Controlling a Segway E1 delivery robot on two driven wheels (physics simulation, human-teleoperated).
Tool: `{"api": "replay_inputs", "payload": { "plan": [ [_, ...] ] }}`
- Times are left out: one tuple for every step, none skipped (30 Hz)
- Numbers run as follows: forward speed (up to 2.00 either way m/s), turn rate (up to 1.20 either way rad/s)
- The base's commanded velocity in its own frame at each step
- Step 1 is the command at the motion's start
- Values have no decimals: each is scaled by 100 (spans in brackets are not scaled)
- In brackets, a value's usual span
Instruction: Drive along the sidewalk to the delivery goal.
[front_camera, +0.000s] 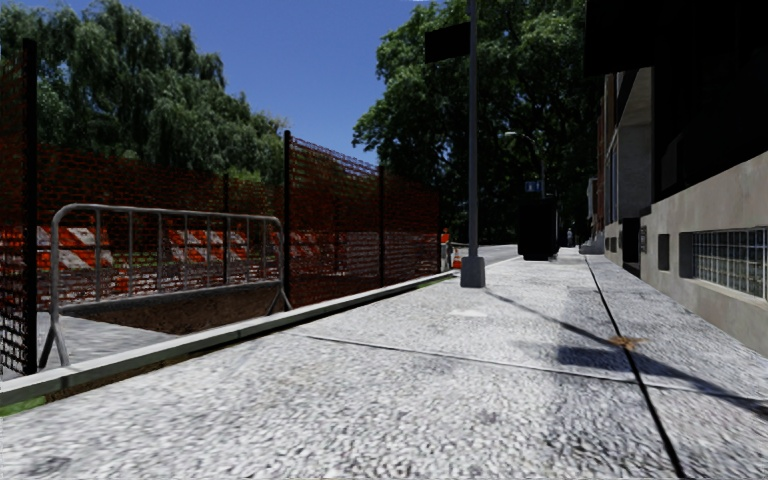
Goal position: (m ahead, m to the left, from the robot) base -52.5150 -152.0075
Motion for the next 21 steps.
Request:
{"api": "replay_inputs", "payload": {
  "plan": [
    [200, 0],
    [200, 0],
    [200, 0],
    [200, 0],
    [200, 0],
    [200, -14],
    [200, -42],
    [200, -88],
    [200, -120],
    [200, -120],
    [200, -120],
    [200, -120],
    [200, -106],
    [200, 0],
    [200, 0],
    [200, 0],
    [200, 0],
    [200, 0],
    [200, 0],
    [200, 0],
    [200, 0]
  ]
}}
